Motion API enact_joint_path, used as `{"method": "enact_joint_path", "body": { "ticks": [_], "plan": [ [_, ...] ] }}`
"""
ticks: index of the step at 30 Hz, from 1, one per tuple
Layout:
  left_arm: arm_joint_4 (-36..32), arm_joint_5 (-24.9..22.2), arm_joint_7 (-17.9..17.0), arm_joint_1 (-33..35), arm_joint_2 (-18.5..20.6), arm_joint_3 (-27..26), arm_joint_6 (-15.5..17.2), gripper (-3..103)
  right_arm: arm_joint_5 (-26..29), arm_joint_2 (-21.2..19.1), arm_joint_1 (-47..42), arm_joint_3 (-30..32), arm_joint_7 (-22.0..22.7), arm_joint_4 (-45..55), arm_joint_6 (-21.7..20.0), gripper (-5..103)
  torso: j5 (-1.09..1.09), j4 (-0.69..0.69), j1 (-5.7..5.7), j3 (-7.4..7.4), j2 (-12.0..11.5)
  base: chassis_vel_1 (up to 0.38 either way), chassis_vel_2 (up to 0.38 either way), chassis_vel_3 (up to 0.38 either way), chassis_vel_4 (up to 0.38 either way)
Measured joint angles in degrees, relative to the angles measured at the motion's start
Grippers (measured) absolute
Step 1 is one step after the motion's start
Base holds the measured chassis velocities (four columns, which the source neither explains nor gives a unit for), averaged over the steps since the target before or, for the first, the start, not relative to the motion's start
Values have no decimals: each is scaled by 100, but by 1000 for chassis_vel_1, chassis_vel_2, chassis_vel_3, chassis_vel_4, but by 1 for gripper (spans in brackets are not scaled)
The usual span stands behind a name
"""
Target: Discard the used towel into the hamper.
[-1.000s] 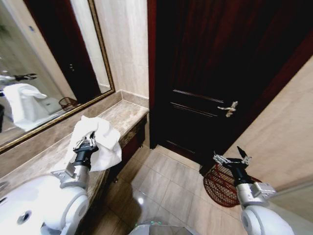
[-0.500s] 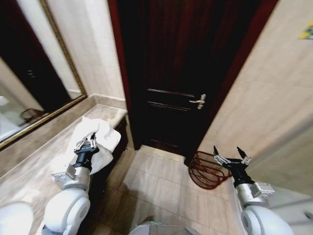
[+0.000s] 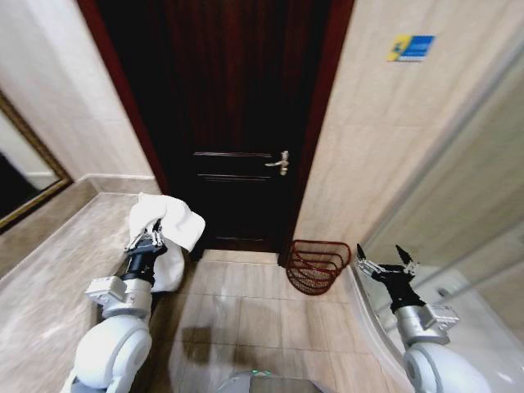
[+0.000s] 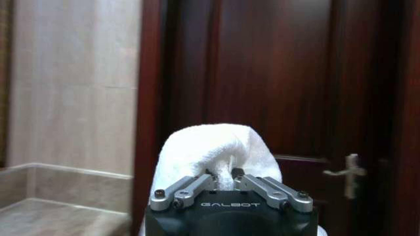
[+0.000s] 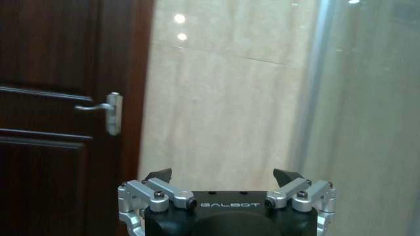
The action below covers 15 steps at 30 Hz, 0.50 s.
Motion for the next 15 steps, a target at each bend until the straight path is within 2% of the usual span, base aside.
{"method": "enact_joint_path", "body": {
  "ticks": [9, 15],
  "plan": [
    [1, 195, 255, 107, -161, 89, -151, 7, 54, -49, 14, 10, 8, -38, 53, 100, -1, 0, -12, -10, -20, -108, -113, -112, -106],
    [33, 333, 404, 130, -204, 118, -348, 7, 63, -52, 83, -16, 20, -98, 59, 100, 0, 1, -55, -59, -110, 0, 0, 0, 0]
  ]
}}
